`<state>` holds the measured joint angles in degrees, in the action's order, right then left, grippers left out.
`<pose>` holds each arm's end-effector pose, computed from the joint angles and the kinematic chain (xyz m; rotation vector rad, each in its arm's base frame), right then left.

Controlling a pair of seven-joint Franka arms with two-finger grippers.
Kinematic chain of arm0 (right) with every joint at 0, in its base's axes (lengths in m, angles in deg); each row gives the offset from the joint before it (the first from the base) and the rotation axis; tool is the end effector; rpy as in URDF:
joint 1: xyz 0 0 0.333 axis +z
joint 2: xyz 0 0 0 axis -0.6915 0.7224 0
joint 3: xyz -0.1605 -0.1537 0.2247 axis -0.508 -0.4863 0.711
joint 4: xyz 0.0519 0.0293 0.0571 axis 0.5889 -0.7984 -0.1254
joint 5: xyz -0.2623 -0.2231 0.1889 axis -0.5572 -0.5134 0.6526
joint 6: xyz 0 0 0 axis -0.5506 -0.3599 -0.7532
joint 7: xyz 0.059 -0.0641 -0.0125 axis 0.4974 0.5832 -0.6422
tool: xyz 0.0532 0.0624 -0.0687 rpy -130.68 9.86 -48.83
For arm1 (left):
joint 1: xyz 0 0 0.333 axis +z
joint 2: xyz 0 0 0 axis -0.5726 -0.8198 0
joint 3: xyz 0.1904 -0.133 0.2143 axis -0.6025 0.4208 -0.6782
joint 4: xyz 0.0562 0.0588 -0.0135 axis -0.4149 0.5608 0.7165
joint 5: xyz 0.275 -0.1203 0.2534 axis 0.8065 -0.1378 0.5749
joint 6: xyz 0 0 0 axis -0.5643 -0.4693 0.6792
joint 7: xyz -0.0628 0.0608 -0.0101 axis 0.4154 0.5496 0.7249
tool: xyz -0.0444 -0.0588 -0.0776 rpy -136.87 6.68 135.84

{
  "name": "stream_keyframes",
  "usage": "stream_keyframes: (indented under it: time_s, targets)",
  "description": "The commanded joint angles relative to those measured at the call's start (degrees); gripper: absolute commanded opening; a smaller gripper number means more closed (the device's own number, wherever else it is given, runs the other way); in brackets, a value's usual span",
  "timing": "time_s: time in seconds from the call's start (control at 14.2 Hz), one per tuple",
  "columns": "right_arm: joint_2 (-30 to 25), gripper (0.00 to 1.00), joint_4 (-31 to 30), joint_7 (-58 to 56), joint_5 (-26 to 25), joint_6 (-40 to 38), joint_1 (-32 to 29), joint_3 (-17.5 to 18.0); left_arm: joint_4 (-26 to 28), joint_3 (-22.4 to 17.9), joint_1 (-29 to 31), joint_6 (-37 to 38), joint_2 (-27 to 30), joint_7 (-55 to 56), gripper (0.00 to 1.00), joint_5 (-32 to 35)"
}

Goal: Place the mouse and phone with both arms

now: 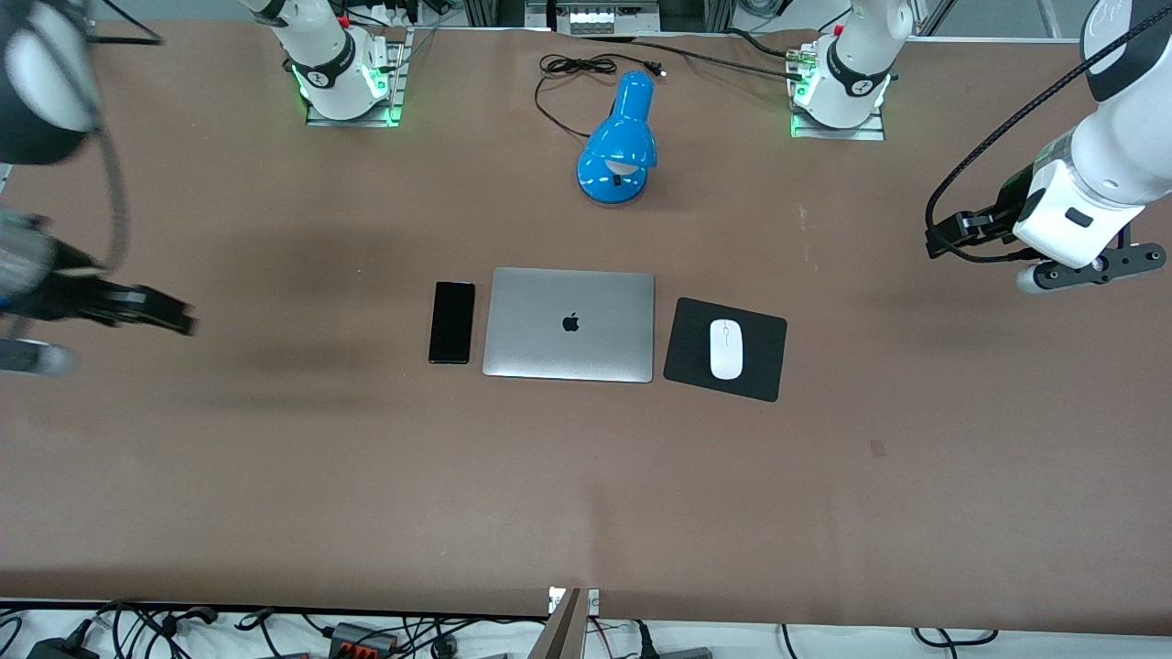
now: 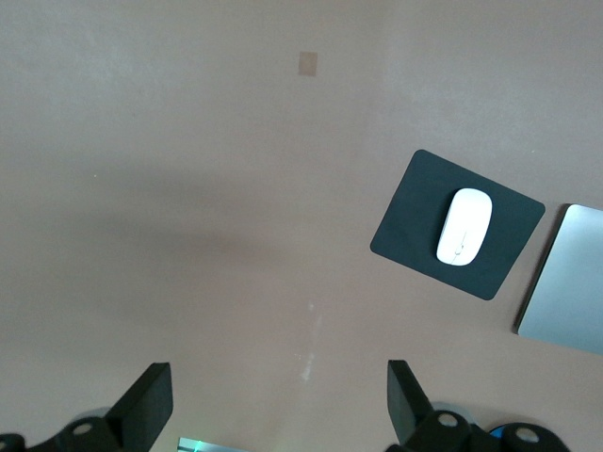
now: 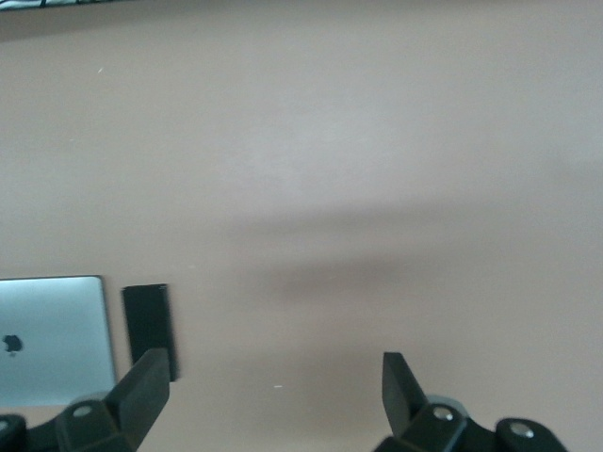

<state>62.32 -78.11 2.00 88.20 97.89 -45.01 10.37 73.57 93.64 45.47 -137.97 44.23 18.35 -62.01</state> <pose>0.6506 -0.0107 0.5797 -3.1103 0.1475 -0.0392 0.5619 -0.0534 0.5593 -3.0948 -0.3316 0.1861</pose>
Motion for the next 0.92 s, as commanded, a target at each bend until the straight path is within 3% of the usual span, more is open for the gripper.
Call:
stream_keyframes:
  time_s: [0.0,0.14,0.28,0.71,0.85]
  targets:
    - [-1.3,1.00,-0.3,-4.6,-0.3,-0.7,-1.6,0.3,0.9,0.0,0.7,-1.1,1.4,-1.7,1.00,-1.2]
    - [-2.1,1.00,-0.4,-6.5,-0.4,-0.4,0.4,-2.6,0.8,0.0,0.5,-1.1,1.4,-1.7,1.00,-1.1]
    - [-3.0,1.00,-1.5,-6.5,-0.6,-0.3,1.1,-2.9,0.8,0.0,0.4,-1.1,1.4,-1.7,1.00,-1.1]
    - [-17.2,1.00,-22.5,-7.3,-3.2,8.9,1.2,-2.5,0.8,0.0,0.5,-1.1,1.3,-1.7,1.00,-1.2]
    - [-20.3,1.00,-26.9,-8.0,-3.2,9.3,1.1,-2.5,0.7,0.0,0.5,-1.1,1.3,-1.7,1.00,-1.2]
